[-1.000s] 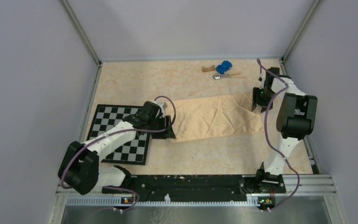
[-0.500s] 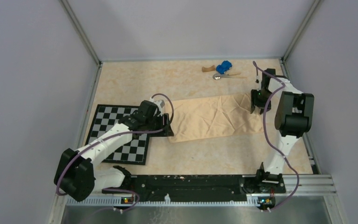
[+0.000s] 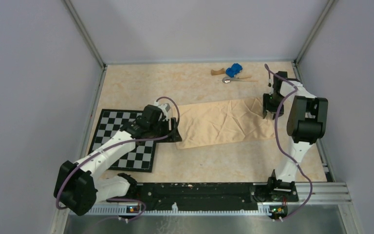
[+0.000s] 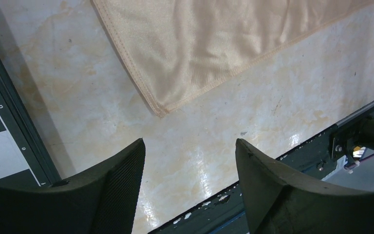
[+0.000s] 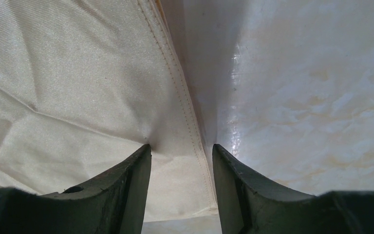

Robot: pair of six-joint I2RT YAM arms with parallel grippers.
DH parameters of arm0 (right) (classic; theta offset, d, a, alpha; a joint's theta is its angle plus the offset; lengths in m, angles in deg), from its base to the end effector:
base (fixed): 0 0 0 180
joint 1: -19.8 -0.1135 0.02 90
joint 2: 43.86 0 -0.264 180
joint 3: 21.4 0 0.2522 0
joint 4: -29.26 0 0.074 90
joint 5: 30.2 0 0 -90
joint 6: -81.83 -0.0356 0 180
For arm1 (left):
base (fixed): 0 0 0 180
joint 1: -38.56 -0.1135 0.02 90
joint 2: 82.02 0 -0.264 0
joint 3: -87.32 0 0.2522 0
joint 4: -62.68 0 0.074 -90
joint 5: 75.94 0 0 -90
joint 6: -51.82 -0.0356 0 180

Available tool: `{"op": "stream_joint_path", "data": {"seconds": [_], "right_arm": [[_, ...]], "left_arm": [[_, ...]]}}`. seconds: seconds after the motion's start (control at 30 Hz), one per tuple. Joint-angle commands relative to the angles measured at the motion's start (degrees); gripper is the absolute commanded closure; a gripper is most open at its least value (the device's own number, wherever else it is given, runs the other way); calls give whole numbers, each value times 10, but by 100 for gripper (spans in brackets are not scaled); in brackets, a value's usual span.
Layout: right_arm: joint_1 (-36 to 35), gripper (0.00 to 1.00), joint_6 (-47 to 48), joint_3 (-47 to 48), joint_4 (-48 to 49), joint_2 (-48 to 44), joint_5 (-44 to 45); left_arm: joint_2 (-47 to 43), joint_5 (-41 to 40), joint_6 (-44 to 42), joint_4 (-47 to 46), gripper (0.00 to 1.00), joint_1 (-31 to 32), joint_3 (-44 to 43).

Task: Fold the napkin into a case and place the utensils inside
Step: Pick up the rectangle-folded napkin from the center of the board.

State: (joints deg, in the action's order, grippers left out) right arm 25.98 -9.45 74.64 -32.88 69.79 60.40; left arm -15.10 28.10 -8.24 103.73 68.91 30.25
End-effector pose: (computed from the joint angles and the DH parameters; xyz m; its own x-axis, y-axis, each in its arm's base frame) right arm 0.3835 -0.0419 0.1712 -0.9756 0.1281 -0.1781 0.1313 0.9913 -0.0063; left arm 0.1971 -0.1254 0.2290 -0.8909 -0.0395 -0.4525 0.2049 0.8542 -0.4779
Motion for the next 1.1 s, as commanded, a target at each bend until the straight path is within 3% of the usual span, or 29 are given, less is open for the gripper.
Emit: {"op": "stream_joint_path", "data": {"seconds": [0.0,0.13,0.23,0.47,0.6,0.67,0.77,0.93,1.07], "right_arm": [[2,51,-4,-14,18,-6,19],[-1,53,-6,-38,41,8,23],[-4,61,-8,-45,48,18,28],[-5,100,4,-41,44,39,34],[-6,100,39,-47,55,24,61],[-2,100,36,-48,56,14,134],[18,100,43,-53,63,-10,177],[41,100,50,-49,74,-49,183],[17,100,40,-53,65,-73,179]], "left_arm": [[-26,-7,-4,-2,25,-3,-16],[-29,-9,-3,-2,24,-4,-17],[-31,-10,-3,-1,25,-5,-18],[-38,-14,-4,5,25,-7,-24],[-44,-16,-4,10,25,-7,-24],[-44,-16,-3,10,25,-7,-23],[-45,-15,-2,12,25,-7,-23],[-50,-14,-1,15,25,-8,-21],[-54,-18,0,16,25,-9,-17]]}}
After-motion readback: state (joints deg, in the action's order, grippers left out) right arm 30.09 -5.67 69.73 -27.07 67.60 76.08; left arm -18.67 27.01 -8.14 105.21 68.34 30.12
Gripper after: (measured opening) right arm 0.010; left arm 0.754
